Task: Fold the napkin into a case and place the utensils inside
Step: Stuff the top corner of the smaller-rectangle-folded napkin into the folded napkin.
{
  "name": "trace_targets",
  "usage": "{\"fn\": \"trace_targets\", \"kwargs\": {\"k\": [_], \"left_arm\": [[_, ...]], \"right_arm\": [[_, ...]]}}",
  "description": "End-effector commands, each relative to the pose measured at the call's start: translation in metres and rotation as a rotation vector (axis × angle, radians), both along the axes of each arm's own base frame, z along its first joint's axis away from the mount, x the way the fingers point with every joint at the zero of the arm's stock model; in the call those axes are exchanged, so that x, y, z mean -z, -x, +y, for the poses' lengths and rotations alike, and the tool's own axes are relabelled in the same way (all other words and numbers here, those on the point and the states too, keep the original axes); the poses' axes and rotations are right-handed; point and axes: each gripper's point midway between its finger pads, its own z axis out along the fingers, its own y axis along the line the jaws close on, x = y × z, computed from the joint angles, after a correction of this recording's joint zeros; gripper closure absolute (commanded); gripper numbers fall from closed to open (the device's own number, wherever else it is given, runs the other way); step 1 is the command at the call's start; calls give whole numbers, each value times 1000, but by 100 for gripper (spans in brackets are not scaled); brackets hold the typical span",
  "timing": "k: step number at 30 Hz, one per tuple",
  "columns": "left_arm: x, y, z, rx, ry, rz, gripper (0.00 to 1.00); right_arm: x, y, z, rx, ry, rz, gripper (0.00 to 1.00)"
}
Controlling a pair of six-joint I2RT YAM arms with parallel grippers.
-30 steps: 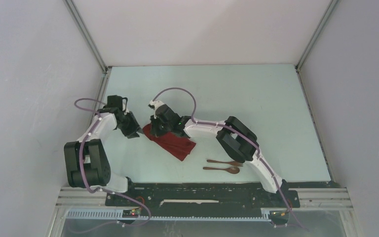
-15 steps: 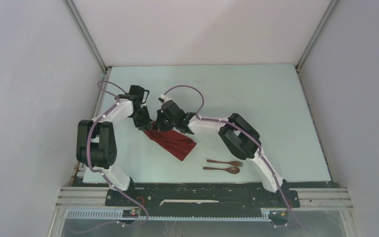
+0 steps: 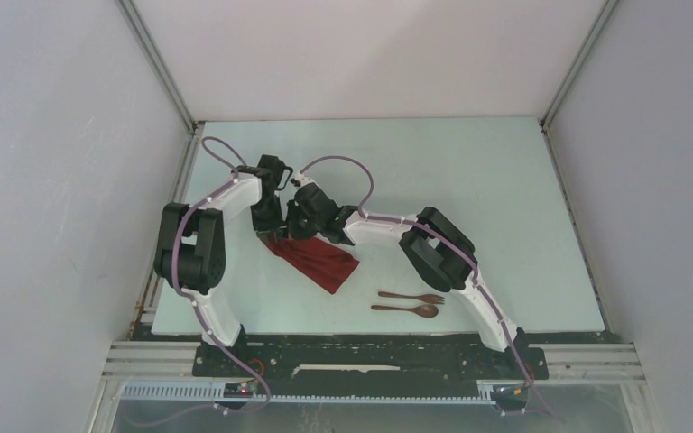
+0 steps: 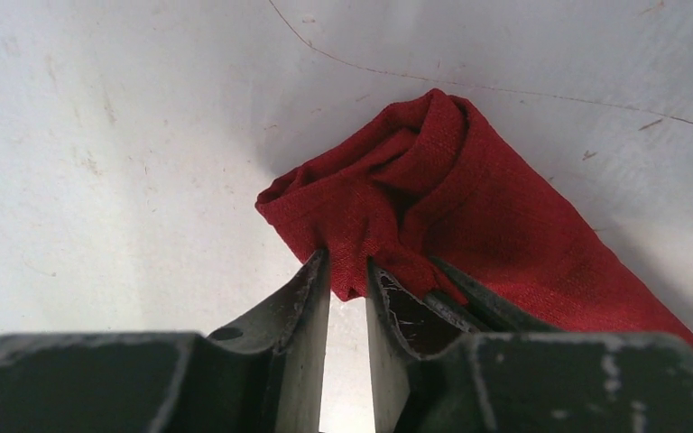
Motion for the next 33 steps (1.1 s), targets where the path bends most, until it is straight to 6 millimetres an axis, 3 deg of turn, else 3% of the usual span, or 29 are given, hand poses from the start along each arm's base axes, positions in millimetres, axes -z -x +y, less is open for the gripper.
{"fn": "trace_targets", "kwargs": {"k": [1,5,11,16,23,29,33], "left_arm": [[-2,-9,8,29,-73,-1,73],[-1,-11,9,28,-79,1,78],[-11,-16,5,48,-10,-71,100],[-5,-10,5,7,136,-87,100],[-20,-6,19,5,93,-165,100],[-22,-6,-1,20,205,-171,100],[-22,-3,5,-7,180,-182,100]], "right_arm": [[-53,-4,11,12,-99,-65,100],[-53,-3,11,9,-100,-60,100],[-53,4,19,-7,-136,-33,100],[-45,14,31,-16,-154,-26,100],[-31,19,34,-21,-205,-21,100],[7,23,45,-55,-194,6,100],[30,19,42,-33,-133,27,100]]}}
